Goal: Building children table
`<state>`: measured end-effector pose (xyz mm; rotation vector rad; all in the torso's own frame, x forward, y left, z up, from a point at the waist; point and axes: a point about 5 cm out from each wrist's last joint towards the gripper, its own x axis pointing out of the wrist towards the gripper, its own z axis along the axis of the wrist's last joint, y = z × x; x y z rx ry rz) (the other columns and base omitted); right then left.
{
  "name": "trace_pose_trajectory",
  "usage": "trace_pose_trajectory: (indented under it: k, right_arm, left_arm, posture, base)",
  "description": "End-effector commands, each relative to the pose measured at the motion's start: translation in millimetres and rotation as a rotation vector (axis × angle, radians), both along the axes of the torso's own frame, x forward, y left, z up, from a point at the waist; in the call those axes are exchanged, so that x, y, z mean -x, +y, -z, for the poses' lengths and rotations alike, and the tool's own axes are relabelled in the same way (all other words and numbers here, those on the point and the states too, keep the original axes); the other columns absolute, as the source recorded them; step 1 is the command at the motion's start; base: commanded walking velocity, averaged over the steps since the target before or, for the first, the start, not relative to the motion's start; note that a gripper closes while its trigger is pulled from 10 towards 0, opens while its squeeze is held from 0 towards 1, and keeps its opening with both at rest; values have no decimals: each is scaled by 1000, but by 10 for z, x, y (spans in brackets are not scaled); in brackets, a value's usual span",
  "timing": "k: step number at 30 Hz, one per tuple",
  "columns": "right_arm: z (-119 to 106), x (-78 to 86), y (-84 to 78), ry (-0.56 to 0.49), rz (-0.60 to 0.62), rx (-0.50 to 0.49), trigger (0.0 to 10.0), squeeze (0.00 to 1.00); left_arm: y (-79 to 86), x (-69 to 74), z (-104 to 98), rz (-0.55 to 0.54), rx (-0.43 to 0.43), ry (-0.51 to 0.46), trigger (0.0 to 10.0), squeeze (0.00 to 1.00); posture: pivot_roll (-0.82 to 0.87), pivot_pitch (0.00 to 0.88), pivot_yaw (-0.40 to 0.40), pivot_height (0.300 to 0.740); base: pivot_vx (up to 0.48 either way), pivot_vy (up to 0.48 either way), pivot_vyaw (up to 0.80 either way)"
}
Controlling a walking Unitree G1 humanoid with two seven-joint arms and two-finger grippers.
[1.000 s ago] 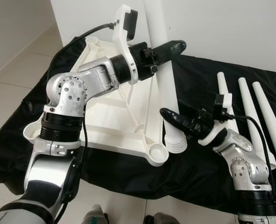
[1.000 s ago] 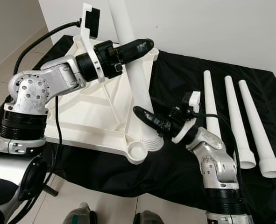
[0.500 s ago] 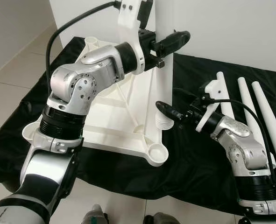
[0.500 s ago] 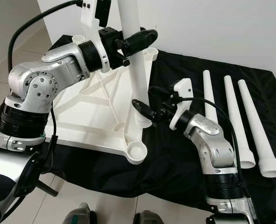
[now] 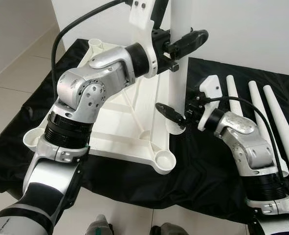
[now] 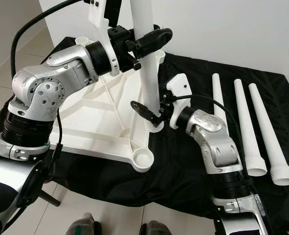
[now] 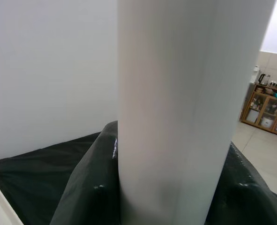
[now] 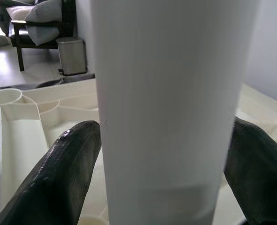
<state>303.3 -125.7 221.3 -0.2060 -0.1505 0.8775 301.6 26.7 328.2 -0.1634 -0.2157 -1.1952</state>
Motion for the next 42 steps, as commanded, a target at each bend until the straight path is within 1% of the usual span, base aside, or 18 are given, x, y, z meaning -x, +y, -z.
trace_pose_trajectory:
  k: [1,2,3,4,5,6,7,15,16,17,23,29,30,31,32,35,36,42]
  right_arm:
    - [-11,-22,12,-5,5,15,8275,0]
    - [-21,-30,17,-7,5,15,4745,0]
    - [-36,-38,13,-12,9,17,1686,0]
    - [-36,-38,13,-12,9,17,1686,0]
    - [-50,-45,3,-19,13,19,2157,0]
    - [-50,-45,3,-19,13,19,2157,0]
    - [-66,-58,-16,-20,25,18,0,0]
    - [-102,-79,-74,-19,39,44,0,0]
    - [-88,-81,-89,-14,39,68,10000,0]
    - [-68,-89,-111,-3,45,94,10000,0]
    - [-47,-122,-143,27,71,96,10000,0]
    - [-51,-140,-158,7,83,118,10000,0]
    - [-51,-152,-162,7,87,111,1216,0]
    - [-51,-152,-162,7,87,111,1216,0]
    - [-52,-154,-162,6,88,109,0,0]
    - [-55,-160,-165,9,95,103,0,0]
    - [-53,-172,-167,11,105,104,10000,0]
    - [-69,-233,-161,16,156,67,10000,0]
  left_arm:
    - [-43,117,-41,145,-11,-76,10000,0]
    - [-44,118,-41,144,-12,-77,10000,0]
    - [-46,119,-43,145,-11,-79,10000,0]
    - [-46,119,-43,145,-11,-79,10000,0]
    - [-48,122,-43,146,-11,-81,10000,0]
    - [-48,122,-43,146,-11,-81,10000,0]
    - [-49,124,-44,148,-9,-82,10000,0]
    - [-51,108,-43,153,-18,-91,10000,0]
    - [-52,109,-46,156,-22,-96,10000,0]
    - [-57,118,-52,163,-26,-101,10000,0]
    - [-75,142,-63,175,-30,-105,10000,0]
    - [-86,148,-77,181,-30,-111,10000,0]
    - [-89,150,-91,186,-24,-118,10000,0]
    - [-89,150,-91,186,-24,-118,10000,0]
    - [-90,150,-94,187,-23,-119,10000,0]
    - [-89,153,-98,196,-14,-110,10000,0]
    - [-88,159,-105,205,-2,-98,10000,1000]
    - [-87,227,-143,268,47,-46,10000,1000]
  posture:
    - [-13,0,-42,740]
    - [-13,0,-42,740]
    - [-10,0,-46,740]
    - [-10,0,-46,740]
    - [-10,0,-47,740]
    - [-10,0,-47,740]
    - [-11,0,-47,740]
    - [-17,0,-47,740]
    - [-18,0,-46,740]
    - [-20,2,-45,740]
    - [-23,5,-41,740]
    - [-23,5,-40,740]
    - [-22,6,-39,740]
    - [-22,6,-39,740]
    - [-22,6,-39,740]
    - [-23,7,-38,740]
    - [-22,7,-38,740]
    - [-21,10,-38,740]
  base:
    - [0,0,0]
    - [0,0,0]
    - [0,0,0]
    - [0,0,0]
    - [0,0,0]
    - [0,0,0]
    - [0,0,0]
    - [0,0,0]
    - [0,0,0]
    - [0,0,0]
    - [0,0,0]
    - [0,0,0]
    - [0,0,0]
    - [0,0,0]
    - [0,0,0]
    - [0,0,0]
    - [0,0,0]
    - [0,0,0]
